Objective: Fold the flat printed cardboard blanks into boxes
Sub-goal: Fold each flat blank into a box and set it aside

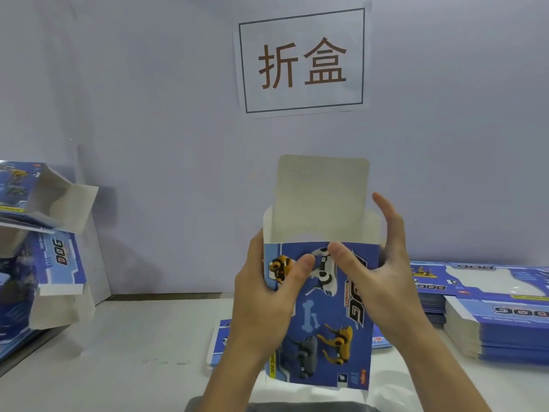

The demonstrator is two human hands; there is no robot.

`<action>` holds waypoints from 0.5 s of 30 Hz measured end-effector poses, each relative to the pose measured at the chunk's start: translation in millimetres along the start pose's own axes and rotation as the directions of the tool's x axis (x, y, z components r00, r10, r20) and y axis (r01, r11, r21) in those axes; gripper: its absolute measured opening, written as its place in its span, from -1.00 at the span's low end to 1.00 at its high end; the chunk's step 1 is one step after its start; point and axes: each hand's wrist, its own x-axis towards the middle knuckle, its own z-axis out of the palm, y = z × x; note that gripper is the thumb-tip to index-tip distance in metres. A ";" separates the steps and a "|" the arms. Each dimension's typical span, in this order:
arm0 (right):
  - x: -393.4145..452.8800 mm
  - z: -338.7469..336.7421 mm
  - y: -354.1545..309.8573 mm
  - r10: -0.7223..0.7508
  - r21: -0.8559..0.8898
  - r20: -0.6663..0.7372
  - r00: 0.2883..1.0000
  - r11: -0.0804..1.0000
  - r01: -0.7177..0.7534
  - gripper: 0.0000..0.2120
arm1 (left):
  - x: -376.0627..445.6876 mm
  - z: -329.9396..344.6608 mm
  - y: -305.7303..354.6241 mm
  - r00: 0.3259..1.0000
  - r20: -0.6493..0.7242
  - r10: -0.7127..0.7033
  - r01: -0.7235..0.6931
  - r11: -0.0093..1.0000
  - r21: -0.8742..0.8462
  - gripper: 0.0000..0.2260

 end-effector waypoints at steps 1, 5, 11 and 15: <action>-0.9 0.2 -2.4 -0.023 -0.016 0.005 1.000 1.000 0.023 -0.22 | -0.2 0.0 1.4 1.000 0.005 -0.019 0.020 1.000 -0.019 -0.43; -5.8 7.1 -11.5 -0.076 -0.089 0.103 0.992 0.992 0.085 -0.30 | 0.6 -2.0 13.5 0.996 -0.090 -0.017 0.015 1.000 -0.024 -0.30; -4.0 20.5 -11.8 0.052 0.058 0.038 0.998 0.997 -0.054 -0.29 | -0.2 -0.4 18.9 0.964 -0.207 0.165 -0.141 0.982 0.129 -0.44; -2.4 21.5 -7.9 0.081 0.065 -0.056 0.995 0.995 -0.078 -0.29 | -0.7 2.6 18.8 0.953 -0.187 0.239 -0.202 0.959 0.197 -0.45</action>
